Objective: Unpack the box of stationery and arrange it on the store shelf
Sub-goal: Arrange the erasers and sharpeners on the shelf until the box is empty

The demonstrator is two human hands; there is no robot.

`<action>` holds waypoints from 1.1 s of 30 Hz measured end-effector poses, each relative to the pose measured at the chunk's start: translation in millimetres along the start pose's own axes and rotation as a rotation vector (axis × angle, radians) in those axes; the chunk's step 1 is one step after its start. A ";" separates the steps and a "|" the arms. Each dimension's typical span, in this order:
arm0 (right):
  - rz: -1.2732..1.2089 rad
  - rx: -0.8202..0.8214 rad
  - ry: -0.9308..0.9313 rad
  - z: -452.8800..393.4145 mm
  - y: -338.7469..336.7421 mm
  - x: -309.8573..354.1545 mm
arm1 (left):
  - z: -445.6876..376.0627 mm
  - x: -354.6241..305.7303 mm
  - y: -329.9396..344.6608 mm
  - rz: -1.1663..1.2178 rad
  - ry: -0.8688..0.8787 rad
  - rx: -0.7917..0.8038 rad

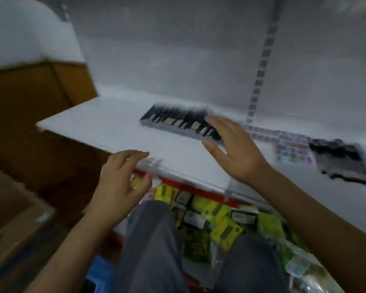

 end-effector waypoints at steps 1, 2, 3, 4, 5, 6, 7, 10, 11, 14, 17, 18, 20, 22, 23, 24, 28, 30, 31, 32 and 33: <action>-0.042 0.032 -0.063 -14.7 21.6 31.3 | 21.6 22.5 -22.4 -0.060 -0.079 -0.008; -0.082 0.057 -0.123 -27.6 45.7 62.8 | 45.3 43.5 -45.6 -0.118 -0.168 -0.012; -0.122 0.083 -0.183 -38.9 69.9 95.4 | 70.6 63.3 -68.8 -0.173 -0.267 -0.012; -0.164 0.116 -0.238 -48.7 95.8 127.7 | 97.8 81.7 -91.5 -0.232 -0.374 -0.007; -0.203 0.154 -0.295 -56.1 121.6 159.8 | 126.0 98.2 -113.9 -0.294 -0.487 0.000; -0.235 0.200 -0.345 -61.0 145.3 192.0 | 155.5 114.6 -134.9 -0.347 -0.611 0.014; -0.263 0.254 -0.400 -64.6 170.4 221.8 | 183.8 128.2 -154.7 -0.387 -0.737 0.036; -0.274 0.427 -0.603 -70.5 228.8 304.9 | 256.5 161.7 -198.1 -0.415 -1.087 0.169; -0.245 0.495 -0.670 -71.6 247.2 328.8 | 273.2 168.8 -205.1 -0.399 -1.181 0.241; -0.036 0.806 -0.769 -75.7 303.0 384.4 | 295.9 185.2 -207.8 -0.278 -1.329 0.431; 0.194 1.116 -0.733 -81.3 357.6 412.4 | 289.5 204.2 -196.8 -0.117 -1.348 0.636; 0.273 1.204 -0.716 -84.3 372.4 417.9 | 286.1 214.8 -193.1 -0.106 -1.354 0.748; 0.398 1.316 -0.687 -92.7 397.7 425.5 | 279.2 239.4 -185.7 -0.143 -1.348 0.965; 0.427 1.345 -0.651 -100.6 418.2 430.5 | 272.9 268.0 -177.0 -0.207 -1.299 1.089; 0.421 1.340 -0.631 -103.9 429.5 429.9 | 269.0 282.1 -172.3 -0.231 -1.251 1.105; 0.416 1.334 -0.615 -105.5 441.1 426.8 | 266.2 295.5 -167.3 -0.235 -1.191 1.096; 0.480 1.301 -0.548 -97.0 473.4 401.3 | 264.7 332.4 -144.4 -0.280 -0.891 1.027; 0.558 1.334 -0.558 -89.3 472.1 394.3 | 268.1 334.0 -136.0 -0.313 -0.889 1.024; 0.586 1.353 -0.586 -85.1 467.1 392.6 | 269.1 331.4 -134.0 -0.306 -0.904 1.017; 0.597 1.373 -0.637 -81.7 457.3 392.3 | 269.6 327.2 -133.1 -0.268 -0.918 1.014; 0.587 1.395 -0.717 -78.3 447.3 391.1 | 270.4 321.8 -134.1 -0.202 -0.930 1.027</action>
Point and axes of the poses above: each hand's wrist, its own z-axis away from the middle knuckle, its own y-axis out of the palm, x = y × z, the point moved 1 cm from there along -z, towards the middle knuckle, and after that the axes turned 3 degrees about z, right-handed, at the moved point
